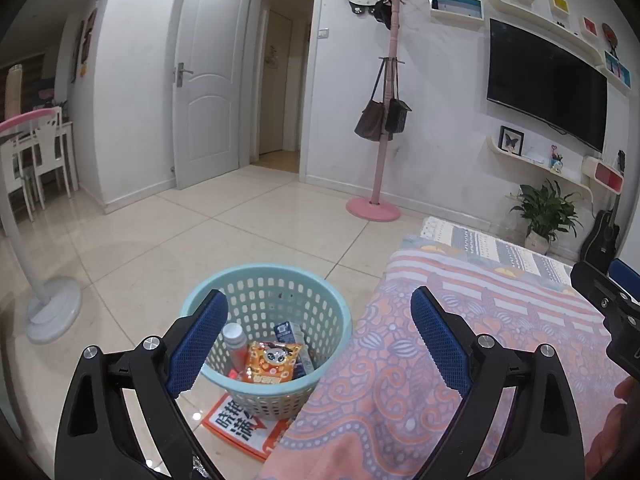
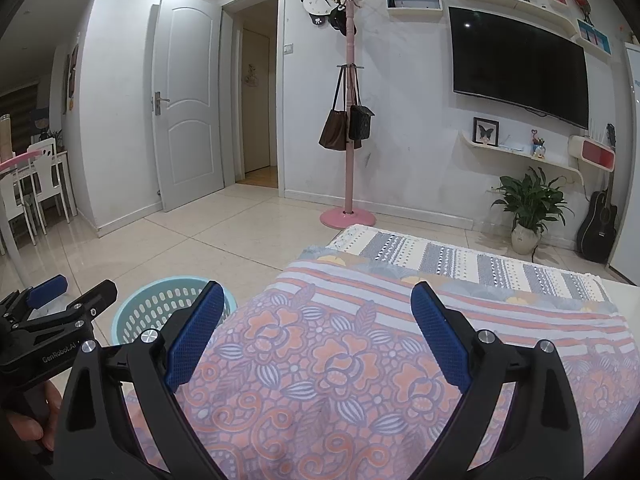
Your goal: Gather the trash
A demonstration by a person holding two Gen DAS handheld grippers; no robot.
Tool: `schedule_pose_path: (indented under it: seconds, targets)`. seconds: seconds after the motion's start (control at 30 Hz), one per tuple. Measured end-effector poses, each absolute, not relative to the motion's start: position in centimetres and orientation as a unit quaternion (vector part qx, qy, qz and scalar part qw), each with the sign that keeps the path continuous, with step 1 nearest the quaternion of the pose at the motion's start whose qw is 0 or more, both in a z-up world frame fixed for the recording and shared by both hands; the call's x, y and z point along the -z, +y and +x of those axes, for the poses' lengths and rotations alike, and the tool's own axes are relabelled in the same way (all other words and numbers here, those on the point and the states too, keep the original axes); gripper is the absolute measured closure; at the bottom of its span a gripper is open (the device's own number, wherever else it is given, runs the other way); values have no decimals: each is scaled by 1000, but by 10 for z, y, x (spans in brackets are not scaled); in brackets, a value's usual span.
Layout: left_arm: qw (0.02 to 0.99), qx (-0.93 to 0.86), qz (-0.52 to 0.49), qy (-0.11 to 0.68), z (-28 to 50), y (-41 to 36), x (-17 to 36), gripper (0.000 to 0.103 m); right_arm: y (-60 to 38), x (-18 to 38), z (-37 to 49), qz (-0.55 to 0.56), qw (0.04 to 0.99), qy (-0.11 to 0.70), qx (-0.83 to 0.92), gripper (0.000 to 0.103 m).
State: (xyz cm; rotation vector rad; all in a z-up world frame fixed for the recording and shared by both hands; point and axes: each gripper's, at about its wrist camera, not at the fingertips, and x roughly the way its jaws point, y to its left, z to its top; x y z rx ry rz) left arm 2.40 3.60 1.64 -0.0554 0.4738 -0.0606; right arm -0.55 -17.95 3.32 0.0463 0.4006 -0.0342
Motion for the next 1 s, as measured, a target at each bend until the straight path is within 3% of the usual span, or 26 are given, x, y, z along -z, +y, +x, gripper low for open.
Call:
schedule_pose_path:
  seconds: [1.0]
  targets:
    - [972, 26, -27, 233, 24, 35, -20, 12, -177, -29, -4, 26, 979, 204, 14, 13]
